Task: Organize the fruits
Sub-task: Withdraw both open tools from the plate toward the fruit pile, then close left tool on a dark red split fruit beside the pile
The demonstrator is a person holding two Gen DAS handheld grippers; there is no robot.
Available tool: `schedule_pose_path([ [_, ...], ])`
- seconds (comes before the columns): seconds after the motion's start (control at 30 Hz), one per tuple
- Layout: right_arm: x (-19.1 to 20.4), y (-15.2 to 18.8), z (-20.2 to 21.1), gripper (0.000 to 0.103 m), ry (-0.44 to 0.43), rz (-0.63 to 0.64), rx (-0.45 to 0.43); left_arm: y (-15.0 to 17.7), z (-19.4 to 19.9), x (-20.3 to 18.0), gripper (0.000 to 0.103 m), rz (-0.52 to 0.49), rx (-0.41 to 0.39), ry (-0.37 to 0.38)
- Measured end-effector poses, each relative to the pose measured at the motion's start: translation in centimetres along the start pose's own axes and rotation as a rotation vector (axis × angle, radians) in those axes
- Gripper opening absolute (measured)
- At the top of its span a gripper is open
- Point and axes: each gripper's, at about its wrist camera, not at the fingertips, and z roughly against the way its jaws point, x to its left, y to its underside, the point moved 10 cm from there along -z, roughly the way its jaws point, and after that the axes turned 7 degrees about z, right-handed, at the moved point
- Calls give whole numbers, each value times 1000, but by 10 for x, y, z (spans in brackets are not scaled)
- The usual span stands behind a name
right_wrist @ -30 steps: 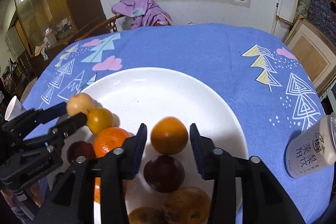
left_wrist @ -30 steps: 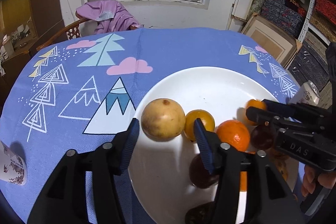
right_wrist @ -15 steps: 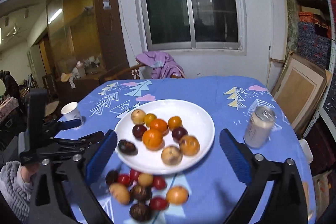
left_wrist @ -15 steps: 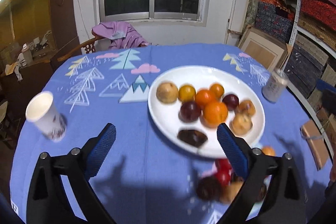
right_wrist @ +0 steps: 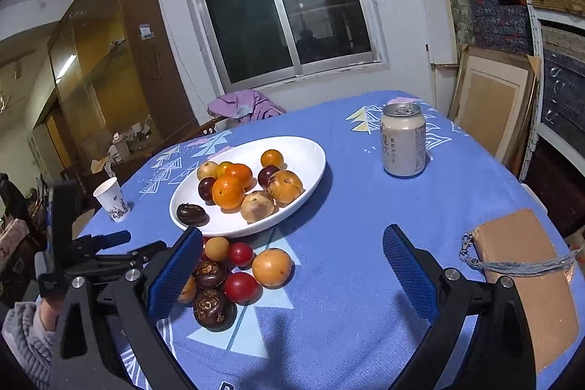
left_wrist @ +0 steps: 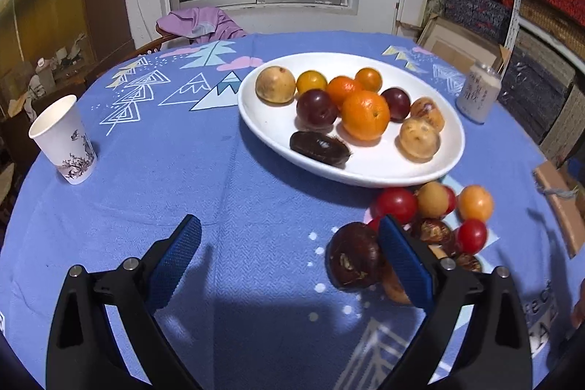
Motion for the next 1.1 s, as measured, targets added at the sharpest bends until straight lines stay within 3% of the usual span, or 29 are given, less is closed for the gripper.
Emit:
schedule_pose_path([
  [0.13, 1, 2, 1, 100, 4, 3, -4, 3, 6, 16, 99, 30, 10, 12],
  [0.27, 4, 5, -2, 100, 2, 14, 7, 11, 12, 65, 99, 88, 16, -87],
  [0.4, 8, 5, 0, 100, -5, 31, 1, 23, 21, 89, 99, 165, 21, -56],
  [0.73, 11, 9, -1, 100, -7, 46, 15, 30, 27, 32, 99, -130, -42, -110],
  [1.1, 17, 12, -3, 100, -16, 59, 24, 37, 11, -4, 95, -218, 18, -24],
])
